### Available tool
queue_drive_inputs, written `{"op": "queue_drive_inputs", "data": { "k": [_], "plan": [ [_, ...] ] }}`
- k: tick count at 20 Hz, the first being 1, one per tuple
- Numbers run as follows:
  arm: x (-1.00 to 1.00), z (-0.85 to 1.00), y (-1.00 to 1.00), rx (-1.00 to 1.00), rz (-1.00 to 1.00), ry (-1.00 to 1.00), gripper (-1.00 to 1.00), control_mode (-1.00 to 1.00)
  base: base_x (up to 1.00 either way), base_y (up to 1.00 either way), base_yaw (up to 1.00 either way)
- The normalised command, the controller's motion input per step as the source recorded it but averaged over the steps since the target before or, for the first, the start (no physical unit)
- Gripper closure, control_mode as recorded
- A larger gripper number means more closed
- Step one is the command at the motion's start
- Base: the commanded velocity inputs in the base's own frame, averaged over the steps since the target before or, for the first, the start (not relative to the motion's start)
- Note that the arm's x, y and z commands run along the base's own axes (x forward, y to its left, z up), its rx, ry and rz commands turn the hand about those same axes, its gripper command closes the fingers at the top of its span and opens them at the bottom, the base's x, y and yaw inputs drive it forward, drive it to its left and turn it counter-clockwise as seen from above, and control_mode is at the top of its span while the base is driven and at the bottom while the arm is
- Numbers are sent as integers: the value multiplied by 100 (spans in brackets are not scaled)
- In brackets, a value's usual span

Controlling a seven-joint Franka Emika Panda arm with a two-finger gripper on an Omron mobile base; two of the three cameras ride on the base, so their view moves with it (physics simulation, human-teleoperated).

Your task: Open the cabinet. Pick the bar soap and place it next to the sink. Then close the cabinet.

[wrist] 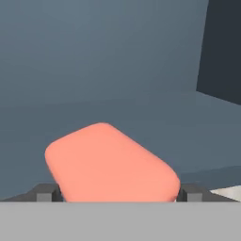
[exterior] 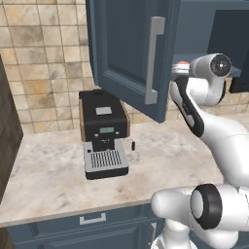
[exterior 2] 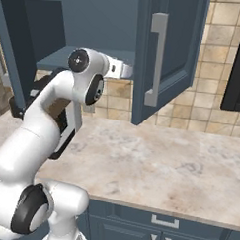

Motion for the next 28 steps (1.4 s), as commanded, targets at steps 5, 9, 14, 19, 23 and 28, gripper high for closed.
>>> {"op": "queue_drive_inputs", "data": {
  "k": [5,9,14,19,23,28],
  "plan": [
    [-100,0,0,-2,-1,-4,100,-100,0,0,0],
    [-100,0,0,-4,0,1,100,-100,0,0,0],
    [-100,7,0,-10,0,8,100,-100,0,0,0],
    [-100,8,0,-8,0,15,100,-100,0,0,0],
    [-100,7,4,-10,6,25,100,-100,0,0,0],
    [-100,9,7,-7,12,28,100,-100,0,0,0]
  ]
}}
